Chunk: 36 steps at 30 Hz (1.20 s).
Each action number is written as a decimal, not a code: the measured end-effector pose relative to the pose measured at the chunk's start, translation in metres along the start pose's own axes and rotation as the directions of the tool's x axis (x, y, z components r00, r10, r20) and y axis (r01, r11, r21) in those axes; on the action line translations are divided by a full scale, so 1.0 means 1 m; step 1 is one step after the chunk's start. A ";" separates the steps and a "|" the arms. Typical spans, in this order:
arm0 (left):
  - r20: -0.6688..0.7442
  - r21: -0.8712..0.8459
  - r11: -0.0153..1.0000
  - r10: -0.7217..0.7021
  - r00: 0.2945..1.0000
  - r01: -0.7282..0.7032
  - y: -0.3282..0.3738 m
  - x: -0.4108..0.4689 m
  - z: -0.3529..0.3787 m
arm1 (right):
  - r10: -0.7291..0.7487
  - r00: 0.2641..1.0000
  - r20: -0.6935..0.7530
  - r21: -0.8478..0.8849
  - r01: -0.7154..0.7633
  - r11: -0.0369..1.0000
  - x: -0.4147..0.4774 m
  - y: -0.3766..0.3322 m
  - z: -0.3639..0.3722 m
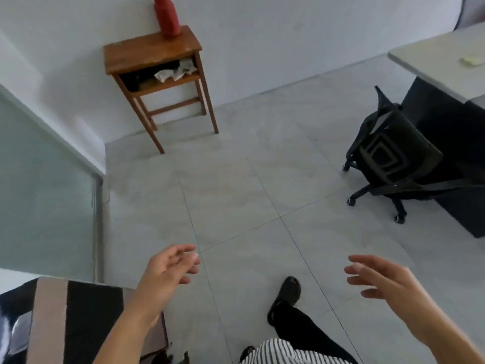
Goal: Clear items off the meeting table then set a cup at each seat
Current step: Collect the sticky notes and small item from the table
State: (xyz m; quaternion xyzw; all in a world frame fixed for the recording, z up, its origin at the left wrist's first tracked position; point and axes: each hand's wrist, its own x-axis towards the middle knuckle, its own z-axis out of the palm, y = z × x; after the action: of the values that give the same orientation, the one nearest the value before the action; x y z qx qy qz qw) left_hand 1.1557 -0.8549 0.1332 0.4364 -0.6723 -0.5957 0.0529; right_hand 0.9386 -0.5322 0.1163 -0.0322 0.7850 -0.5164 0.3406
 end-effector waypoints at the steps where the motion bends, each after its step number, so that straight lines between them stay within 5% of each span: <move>1: 0.018 0.011 1.000 -0.003 1.000 0.003 0.008 0.022 0.008 | 0.011 1.000 -0.012 0.007 -0.011 1.000 0.020 -0.004 -0.003; 6: 0.089 0.053 0.998 -0.035 0.995 0.030 0.062 0.129 0.036 | 0.016 0.999 -0.041 0.019 -0.015 1.000 0.137 -0.054 -0.026; 16: 0.015 0.000 0.999 0.034 0.999 -0.034 0.184 0.330 0.052 | -0.150 0.989 -0.002 -0.005 0.150 0.989 0.349 -0.231 -0.053; 21: 0.075 0.057 0.998 -0.039 0.996 0.034 0.212 0.454 0.063 | -0.091 0.994 -0.052 0.019 0.093 0.996 0.448 -0.265 -0.052; 26: 0.076 0.063 0.997 0.034 0.997 -0.039 0.291 0.593 0.066 | -0.046 0.986 -0.159 0.069 0.058 0.996 0.541 -0.312 -0.055; 36: 0.358 0.103 0.973 0.157 0.921 -0.206 0.481 0.799 0.165 | 0.033 0.942 -0.335 0.202 0.038 0.979 0.666 -0.398 -0.102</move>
State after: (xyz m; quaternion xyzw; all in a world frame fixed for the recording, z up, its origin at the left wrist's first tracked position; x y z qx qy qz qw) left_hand 0.3160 -1.2934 0.1350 0.2629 -0.7484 -0.6075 -0.0419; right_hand 0.2505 -0.9044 0.1372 0.0908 0.7740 -0.5931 0.2022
